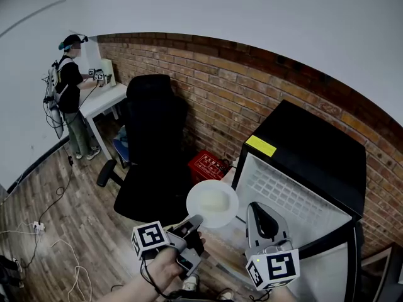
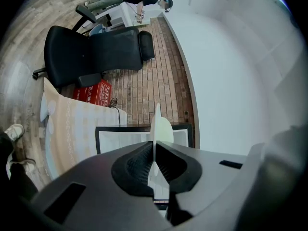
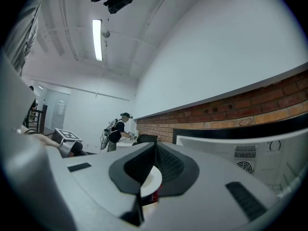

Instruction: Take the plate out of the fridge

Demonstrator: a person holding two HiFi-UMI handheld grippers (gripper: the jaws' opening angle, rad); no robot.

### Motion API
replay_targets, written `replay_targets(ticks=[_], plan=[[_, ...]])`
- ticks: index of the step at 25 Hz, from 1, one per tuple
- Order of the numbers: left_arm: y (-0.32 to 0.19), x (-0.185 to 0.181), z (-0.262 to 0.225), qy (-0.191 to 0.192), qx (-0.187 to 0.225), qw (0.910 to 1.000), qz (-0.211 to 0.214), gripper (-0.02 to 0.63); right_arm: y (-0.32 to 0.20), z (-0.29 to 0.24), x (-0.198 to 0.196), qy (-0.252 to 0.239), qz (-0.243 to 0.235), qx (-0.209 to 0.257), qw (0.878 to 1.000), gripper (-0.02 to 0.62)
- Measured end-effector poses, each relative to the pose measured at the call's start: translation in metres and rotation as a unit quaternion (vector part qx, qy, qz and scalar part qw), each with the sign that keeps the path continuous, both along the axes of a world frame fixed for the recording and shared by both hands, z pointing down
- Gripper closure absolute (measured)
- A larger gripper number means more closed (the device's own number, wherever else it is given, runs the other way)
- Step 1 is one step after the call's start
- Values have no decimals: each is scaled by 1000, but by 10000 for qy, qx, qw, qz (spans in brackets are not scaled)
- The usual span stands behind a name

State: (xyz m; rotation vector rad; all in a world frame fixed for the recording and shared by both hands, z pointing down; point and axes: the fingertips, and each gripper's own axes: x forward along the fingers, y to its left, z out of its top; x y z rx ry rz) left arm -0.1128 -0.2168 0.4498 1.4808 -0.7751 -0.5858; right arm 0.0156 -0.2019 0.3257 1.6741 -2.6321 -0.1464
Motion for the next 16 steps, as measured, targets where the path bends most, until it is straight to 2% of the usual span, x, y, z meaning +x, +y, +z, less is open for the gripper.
replay_targets(ticks=[16], plan=[[-4, 9, -3, -6, -10, 9998, 173, 581, 0, -8, 7, -67, 110, 71, 9999, 563]])
